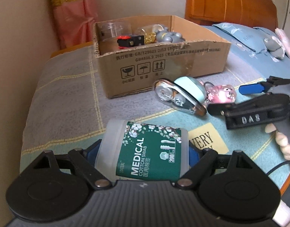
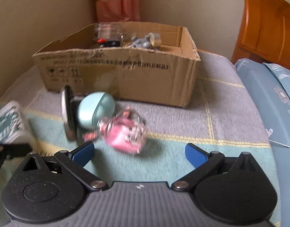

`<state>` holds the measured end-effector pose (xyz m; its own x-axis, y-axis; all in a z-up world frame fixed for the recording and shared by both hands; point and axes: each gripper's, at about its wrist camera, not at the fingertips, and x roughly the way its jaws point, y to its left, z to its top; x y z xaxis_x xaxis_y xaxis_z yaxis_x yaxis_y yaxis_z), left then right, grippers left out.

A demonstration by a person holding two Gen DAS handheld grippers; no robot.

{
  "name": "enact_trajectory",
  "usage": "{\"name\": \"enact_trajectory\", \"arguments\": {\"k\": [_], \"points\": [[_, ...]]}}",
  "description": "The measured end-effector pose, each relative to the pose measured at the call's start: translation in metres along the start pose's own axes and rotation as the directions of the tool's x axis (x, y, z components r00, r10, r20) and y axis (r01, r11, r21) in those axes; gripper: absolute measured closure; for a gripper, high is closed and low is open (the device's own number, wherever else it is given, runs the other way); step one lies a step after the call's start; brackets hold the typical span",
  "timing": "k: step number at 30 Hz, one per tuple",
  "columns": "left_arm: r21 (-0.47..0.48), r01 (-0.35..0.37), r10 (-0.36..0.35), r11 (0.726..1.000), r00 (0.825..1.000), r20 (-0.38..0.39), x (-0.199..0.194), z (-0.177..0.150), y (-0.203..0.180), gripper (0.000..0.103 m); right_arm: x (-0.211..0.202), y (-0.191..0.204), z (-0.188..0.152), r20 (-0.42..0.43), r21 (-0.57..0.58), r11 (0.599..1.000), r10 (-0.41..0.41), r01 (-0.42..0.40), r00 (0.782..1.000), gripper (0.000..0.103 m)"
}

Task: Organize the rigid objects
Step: 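Hold the MEDICAL tub in the left gripper while the right gripper grasps the pink keychain bottle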

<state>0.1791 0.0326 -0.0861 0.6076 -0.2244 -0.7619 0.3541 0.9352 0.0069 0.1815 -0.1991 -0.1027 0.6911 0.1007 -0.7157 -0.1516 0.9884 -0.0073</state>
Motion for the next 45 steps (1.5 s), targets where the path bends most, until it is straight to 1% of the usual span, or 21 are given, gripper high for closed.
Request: {"name": "enact_trajectory", "arguments": {"k": [3, 5, 9, 14, 19, 22, 25, 27, 30, 31, 34, 36, 41, 45], "points": [[0.011, -0.017, 0.017, 1.000, 1.000, 0.004, 0.000, -0.001, -0.004, 0.017, 0.003, -0.004, 0.004, 0.016, 0.051, 0.999, -0.003, 0.002, 1.000, 0.000], [0.014, -0.027, 0.027, 1.000, 1.000, 0.009, 0.000, -0.002, -0.006, 0.017, 0.004, -0.009, 0.005, 0.018, 0.065, 0.998, -0.012, 0.011, 1.000, 0.000], [0.019, -0.035, 0.034, 0.999, 0.999, 0.013, 0.000, -0.003, -0.008, 0.016, 0.002, -0.023, -0.001, 0.017, 0.067, 0.995, -0.077, 0.075, 0.997, 0.000], [0.043, -0.037, 0.037, 0.998, 0.999, 0.011, 0.004, -0.004, -0.009, 0.016, -0.003, -0.040, -0.006, 0.003, 0.102, 0.989, -0.111, 0.110, 0.994, 0.000], [0.045, -0.031, 0.031, 0.998, 0.999, 0.010, 0.005, -0.005, -0.008, 0.016, -0.002, -0.034, -0.006, 0.004, 0.124, 0.983, -0.133, 0.132, 0.991, 0.000], [0.042, -0.024, 0.023, 0.999, 1.000, 0.011, 0.005, -0.006, -0.008, 0.016, 0.002, -0.029, -0.002, 0.014, 0.113, 0.986, -0.124, 0.122, 0.992, 0.000], [0.038, -0.015, 0.015, 0.999, 1.000, 0.010, 0.006, -0.006, -0.006, 0.016, 0.005, -0.027, 0.002, 0.030, 0.086, 0.991, -0.107, 0.104, 0.994, 0.005], [0.036, -0.013, 0.013, 0.999, 1.000, 0.012, 0.006, -0.005, -0.006, 0.016, 0.005, -0.028, 0.005, 0.039, 0.066, 0.994, -0.092, 0.089, 0.995, 0.013], [0.034, -0.012, 0.012, 0.999, 1.000, 0.014, 0.007, -0.005, -0.005, 0.016, 0.004, -0.029, 0.008, 0.048, 0.036, 0.996, -0.081, 0.079, 0.996, 0.023], [0.034, -0.013, 0.012, 0.999, 1.000, 0.015, 0.007, -0.005, -0.005, 0.016, 0.004, -0.029, 0.009, 0.050, 0.024, 0.997, -0.077, 0.076, 0.996, 0.025], [0.036, -0.013, 0.012, 0.999, 1.000, 0.016, 0.007, -0.005, -0.006, 0.016, 0.002, -0.029, 0.010, 0.054, -0.012, 0.999, -0.052, 0.052, 0.997, 0.036], [0.039, -0.011, 0.010, 0.999, 1.000, 0.017, 0.007, -0.005, -0.006, 0.017, 0.001, -0.027, 0.011, 0.055, -0.038, 0.999, -0.036, 0.038, 0.998, 0.045], [0.035, -0.001, 0.000, 0.999, 1.000, 0.016, 0.007, -0.002, -0.005, 0.018, -0.001, -0.025, 0.013, 0.050, -0.095, 0.995, -0.022, 0.026, 0.999, 0.046], [0.055, 0.008, -0.008, 0.998, 1.000, 0.007, 0.007, -0.001, -0.005, 0.019, -0.003, -0.028, 0.016, 0.033, -0.127, 0.992, 0.013, -0.008, 0.999, 0.046]]}}
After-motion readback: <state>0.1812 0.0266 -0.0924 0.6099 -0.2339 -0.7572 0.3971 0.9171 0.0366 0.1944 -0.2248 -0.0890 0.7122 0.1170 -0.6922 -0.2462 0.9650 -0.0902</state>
